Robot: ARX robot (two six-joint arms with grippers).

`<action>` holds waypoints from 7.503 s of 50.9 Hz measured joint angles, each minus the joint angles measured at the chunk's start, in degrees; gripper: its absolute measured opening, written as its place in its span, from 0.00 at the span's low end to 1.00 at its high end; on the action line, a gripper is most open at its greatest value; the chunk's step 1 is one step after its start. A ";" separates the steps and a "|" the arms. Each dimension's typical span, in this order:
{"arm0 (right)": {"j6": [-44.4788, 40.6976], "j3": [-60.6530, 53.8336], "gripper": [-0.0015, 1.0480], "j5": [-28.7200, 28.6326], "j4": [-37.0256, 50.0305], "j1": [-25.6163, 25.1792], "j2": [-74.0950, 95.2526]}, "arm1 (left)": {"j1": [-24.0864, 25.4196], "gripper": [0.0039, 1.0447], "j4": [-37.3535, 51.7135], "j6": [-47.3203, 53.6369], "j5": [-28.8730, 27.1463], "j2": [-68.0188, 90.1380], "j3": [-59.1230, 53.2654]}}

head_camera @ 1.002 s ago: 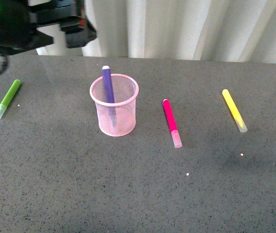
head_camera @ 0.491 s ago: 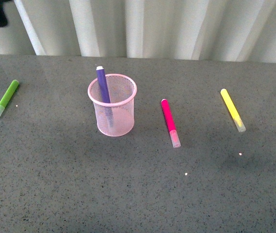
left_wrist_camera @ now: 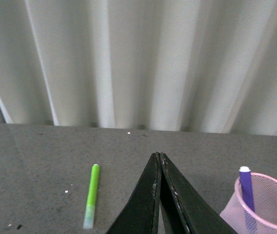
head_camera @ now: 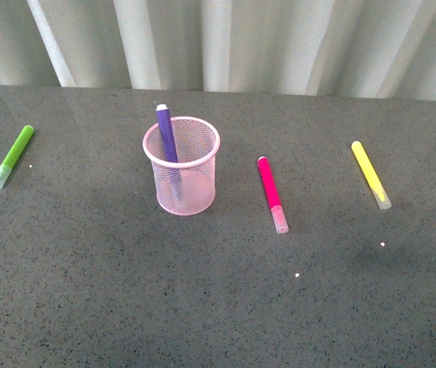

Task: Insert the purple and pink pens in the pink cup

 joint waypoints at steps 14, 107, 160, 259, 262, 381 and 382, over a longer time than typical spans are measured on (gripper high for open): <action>0.00 0.00 0.93 0.00 0.00 0.00 0.00 | 0.87 0.03 -10.47 0.00 0.26 -16.55 -6.19; 0.00 0.00 0.93 0.00 0.00 0.00 0.00 | 0.87 0.03 -63.14 0.04 0.28 -73.33 -9.07; 5.73 19.06 0.93 -10.99 3.54 7.02 53.79 | 0.87 0.94 -63.23 0.07 0.31 -73.40 -9.07; 18.23 69.48 0.93 11.67 6.40 24.04 131.32 | 0.87 0.94 -63.23 0.07 0.28 -73.40 -9.07; 18.47 70.16 0.93 11.82 6.08 24.09 132.02 | 0.87 0.94 -63.23 0.07 0.31 -73.40 -9.07; -10.19 53.42 0.11 4.79 76.06 37.13 126.62 | 0.87 0.94 -63.23 0.07 0.31 -73.40 -9.07; -10.21 53.94 0.11 4.81 76.08 37.20 126.97 | 0.87 0.94 -63.23 0.07 0.31 -73.40 -9.07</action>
